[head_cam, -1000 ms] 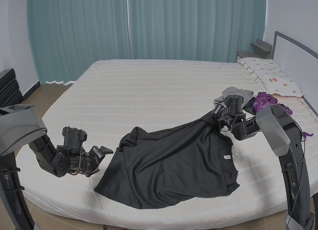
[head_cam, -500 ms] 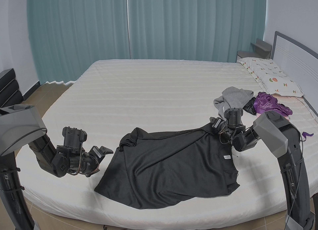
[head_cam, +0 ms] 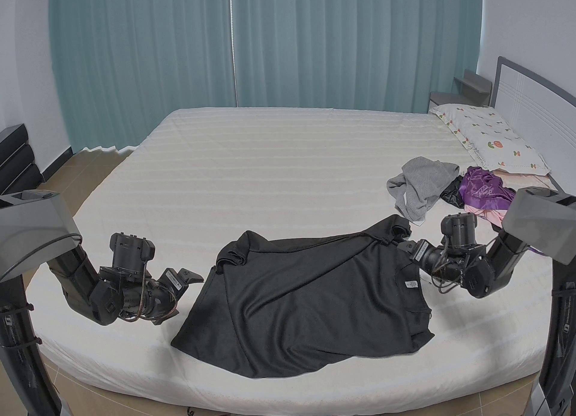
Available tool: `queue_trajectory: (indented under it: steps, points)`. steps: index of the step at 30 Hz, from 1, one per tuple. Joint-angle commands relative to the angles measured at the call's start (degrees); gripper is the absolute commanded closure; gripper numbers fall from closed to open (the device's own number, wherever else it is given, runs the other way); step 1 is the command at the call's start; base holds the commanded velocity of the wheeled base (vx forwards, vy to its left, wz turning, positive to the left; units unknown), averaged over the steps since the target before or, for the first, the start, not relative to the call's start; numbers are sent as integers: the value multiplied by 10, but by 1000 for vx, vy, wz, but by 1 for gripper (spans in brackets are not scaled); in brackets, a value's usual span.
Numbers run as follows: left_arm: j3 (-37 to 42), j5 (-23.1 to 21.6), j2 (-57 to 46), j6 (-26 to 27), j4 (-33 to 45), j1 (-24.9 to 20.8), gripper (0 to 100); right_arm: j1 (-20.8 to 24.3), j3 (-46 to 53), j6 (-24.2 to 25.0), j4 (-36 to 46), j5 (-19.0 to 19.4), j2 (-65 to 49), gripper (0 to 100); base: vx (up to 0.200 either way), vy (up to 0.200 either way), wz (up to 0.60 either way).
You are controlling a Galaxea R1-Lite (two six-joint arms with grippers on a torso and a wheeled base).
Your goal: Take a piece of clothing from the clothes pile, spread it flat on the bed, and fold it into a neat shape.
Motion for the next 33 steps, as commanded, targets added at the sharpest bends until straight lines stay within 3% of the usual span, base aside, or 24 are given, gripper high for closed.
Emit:
queue_trajectory:
  steps: [1,7,15,22,33]
  points:
    - [69,-1,-72,0,-8,0,0,1,256,34,-96,75,-166,0,0,0,0]
    - [104,-2,-86,-1,-30,-3,0,0,352,54,-247,104,-134,0,0,0,0]
    - [110,-3,-87,-25,-33,-10,0,14,425,55,-394,106,-50,0,0,0,0]
    - [110,-3,-84,-26,-33,-11,0,22,436,55,-412,107,-30,0,0,0,0]
    - [109,-3,-83,-27,-33,-16,0,33,437,57,-412,109,-31,0,-200,0,0]
